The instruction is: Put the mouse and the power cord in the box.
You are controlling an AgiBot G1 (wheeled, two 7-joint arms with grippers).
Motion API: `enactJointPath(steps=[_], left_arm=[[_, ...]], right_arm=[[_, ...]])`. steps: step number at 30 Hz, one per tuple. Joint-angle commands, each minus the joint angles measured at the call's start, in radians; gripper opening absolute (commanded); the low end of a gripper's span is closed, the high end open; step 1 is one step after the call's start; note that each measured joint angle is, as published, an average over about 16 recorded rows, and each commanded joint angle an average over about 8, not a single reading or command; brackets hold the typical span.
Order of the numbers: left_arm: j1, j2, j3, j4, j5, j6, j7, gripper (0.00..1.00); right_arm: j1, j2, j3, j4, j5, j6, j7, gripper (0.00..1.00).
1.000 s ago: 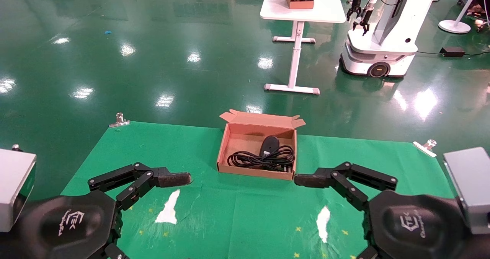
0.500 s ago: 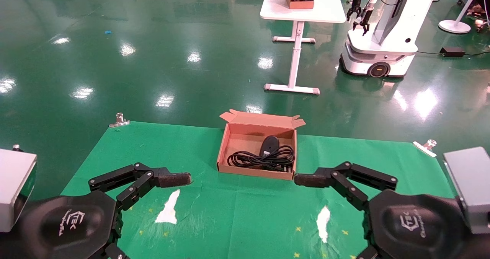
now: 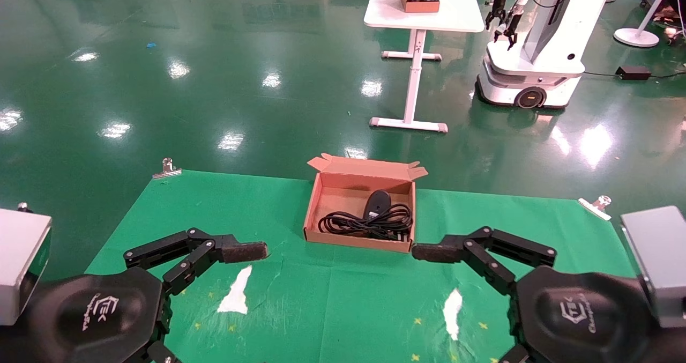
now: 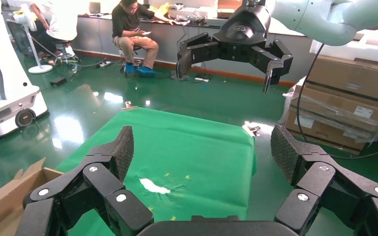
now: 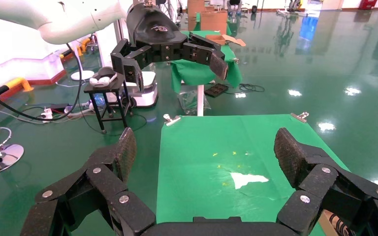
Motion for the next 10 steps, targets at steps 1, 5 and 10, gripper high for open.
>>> enactJointPath(steps=[1, 5, 10], left_arm=[[0.000, 0.000, 0.000, 0.000, 0.000, 0.000, 0.000, 1.00], [0.000, 0.000, 0.000, 0.000, 0.000, 0.000, 0.000, 1.00], [0.000, 0.000, 0.000, 0.000, 0.000, 0.000, 0.000, 1.00]], right_arm=[[0.000, 0.000, 0.000, 0.000, 0.000, 0.000, 0.000, 1.00], [0.000, 0.000, 0.000, 0.000, 0.000, 0.000, 0.000, 1.00], [0.000, 0.000, 0.000, 0.000, 0.000, 0.000, 0.000, 1.00]])
